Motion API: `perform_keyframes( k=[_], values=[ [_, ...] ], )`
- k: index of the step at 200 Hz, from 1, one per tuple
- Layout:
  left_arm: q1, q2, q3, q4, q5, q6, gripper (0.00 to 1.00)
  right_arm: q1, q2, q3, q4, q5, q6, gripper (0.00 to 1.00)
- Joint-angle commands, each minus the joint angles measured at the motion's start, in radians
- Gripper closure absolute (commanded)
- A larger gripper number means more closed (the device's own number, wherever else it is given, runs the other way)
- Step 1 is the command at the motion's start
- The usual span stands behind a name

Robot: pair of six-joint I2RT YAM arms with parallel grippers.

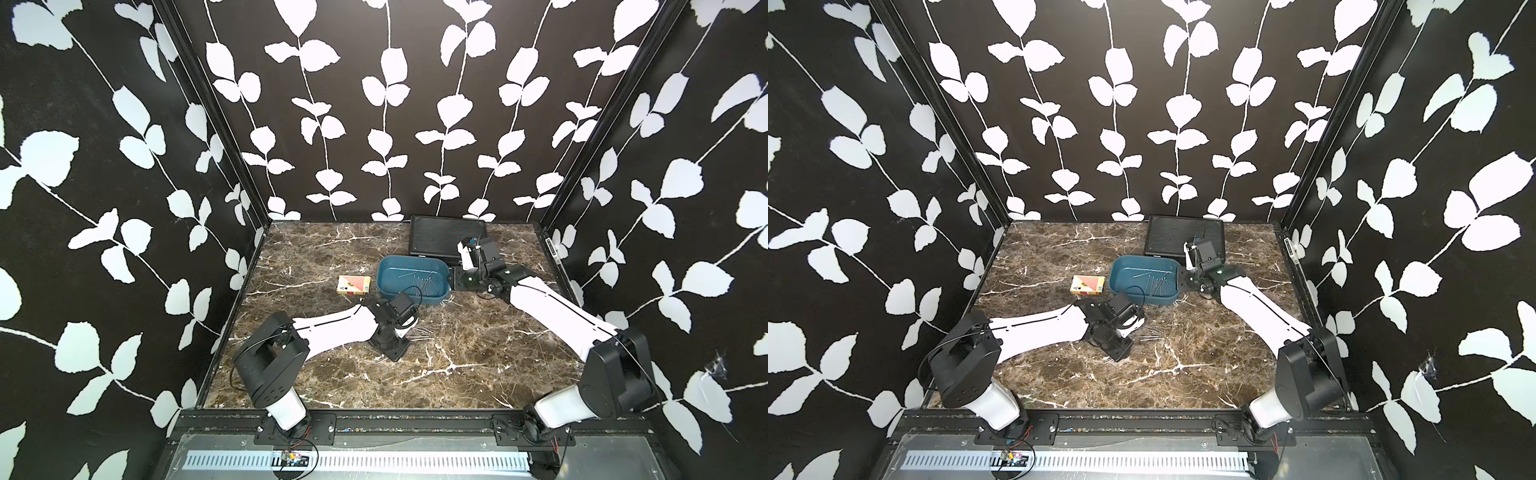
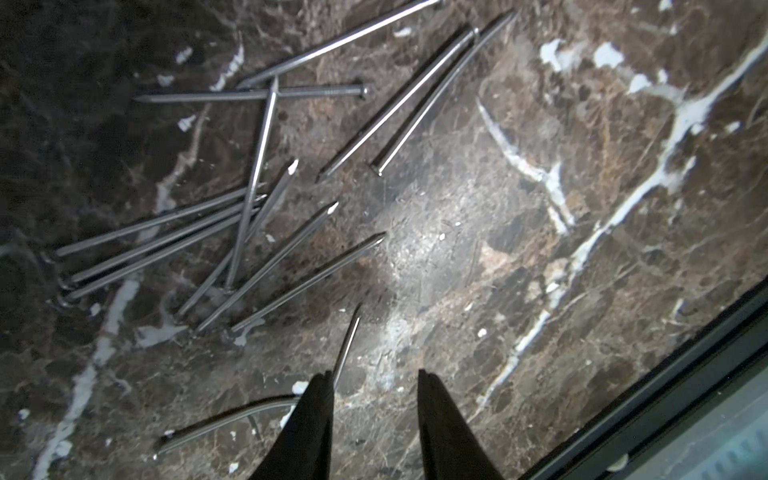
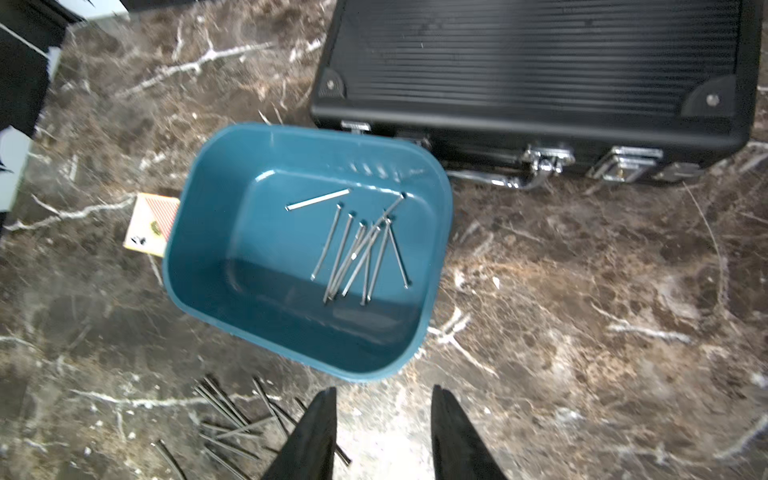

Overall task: Put the nails on the desktop into the storage box
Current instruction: Pick up the nail from the center of the board.

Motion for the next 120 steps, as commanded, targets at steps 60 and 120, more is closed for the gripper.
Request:
perform_keyframes(
  k=[60, 120],
  values=[
    [-0.016, 0.021, 0.033, -0.056, -0.06, 0.086, 0.68, -0.005, -0.103, -0.108, 0.053, -0.001, -0.013, 0.58],
    [-0.026, 0.03, 0.006, -0.064, -0.063, 0.117, 0.68, -0.005, -0.092, -0.111, 0.068, -0.007, 0.003, 0.58]
  ],
)
